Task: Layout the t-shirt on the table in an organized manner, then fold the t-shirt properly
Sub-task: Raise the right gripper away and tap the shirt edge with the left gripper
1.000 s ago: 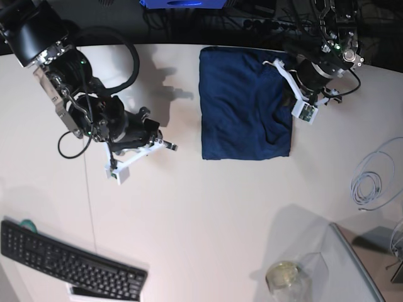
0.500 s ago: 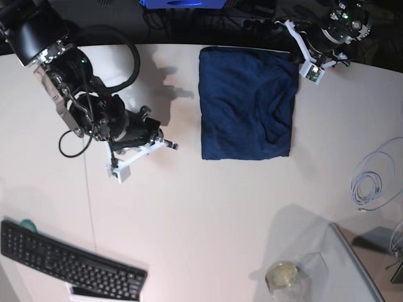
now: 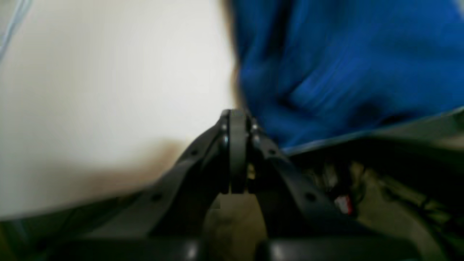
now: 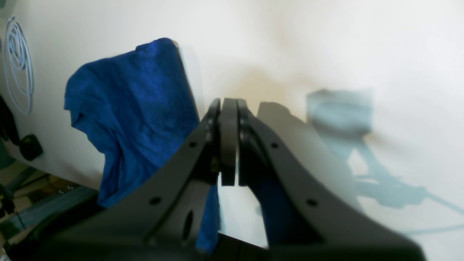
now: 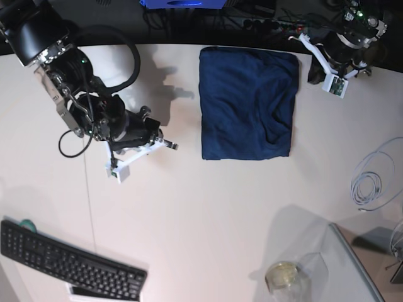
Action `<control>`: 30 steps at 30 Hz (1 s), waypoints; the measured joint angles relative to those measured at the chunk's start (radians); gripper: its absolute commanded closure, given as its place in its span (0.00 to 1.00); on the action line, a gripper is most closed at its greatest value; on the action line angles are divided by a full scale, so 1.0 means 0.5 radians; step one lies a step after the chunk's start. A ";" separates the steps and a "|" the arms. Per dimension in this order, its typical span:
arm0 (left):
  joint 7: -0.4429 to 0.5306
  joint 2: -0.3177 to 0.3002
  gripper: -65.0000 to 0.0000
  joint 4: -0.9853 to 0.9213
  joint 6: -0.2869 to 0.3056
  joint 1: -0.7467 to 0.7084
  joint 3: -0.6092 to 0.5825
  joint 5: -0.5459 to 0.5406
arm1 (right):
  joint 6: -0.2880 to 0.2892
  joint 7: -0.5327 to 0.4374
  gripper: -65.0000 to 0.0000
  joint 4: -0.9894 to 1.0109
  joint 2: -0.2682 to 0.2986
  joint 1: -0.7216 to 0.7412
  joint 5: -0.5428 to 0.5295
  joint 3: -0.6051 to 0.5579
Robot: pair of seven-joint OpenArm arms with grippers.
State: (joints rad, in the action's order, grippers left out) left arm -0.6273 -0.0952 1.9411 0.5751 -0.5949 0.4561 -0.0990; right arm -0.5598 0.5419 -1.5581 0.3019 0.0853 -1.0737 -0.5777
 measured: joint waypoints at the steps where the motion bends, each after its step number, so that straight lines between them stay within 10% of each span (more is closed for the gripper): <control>1: -0.013 0.011 1.00 -0.026 -0.006 0.075 -0.047 0.002 | -0.001 -0.001 1.00 0.001 0.001 -0.002 0.007 0.000; 16: 0.011 0.073 1.00 -0.738 -0.035 0.601 -0.355 0.031 | -0.001 0.002 1.00 -0.003 0.001 -0.068 0.006 0.000; 30: 0.021 -0.069 1.00 -0.751 -0.019 0.542 0.138 -0.008 | -0.002 0.004 1.00 -0.003 -0.002 -0.066 0.006 0.000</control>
State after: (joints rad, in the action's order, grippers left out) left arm -0.6167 -0.1295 1.5658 0.5655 -0.3241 0.5251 -0.1032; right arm -0.5606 0.5438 -1.5597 0.3012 0.0521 -1.0706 -0.5777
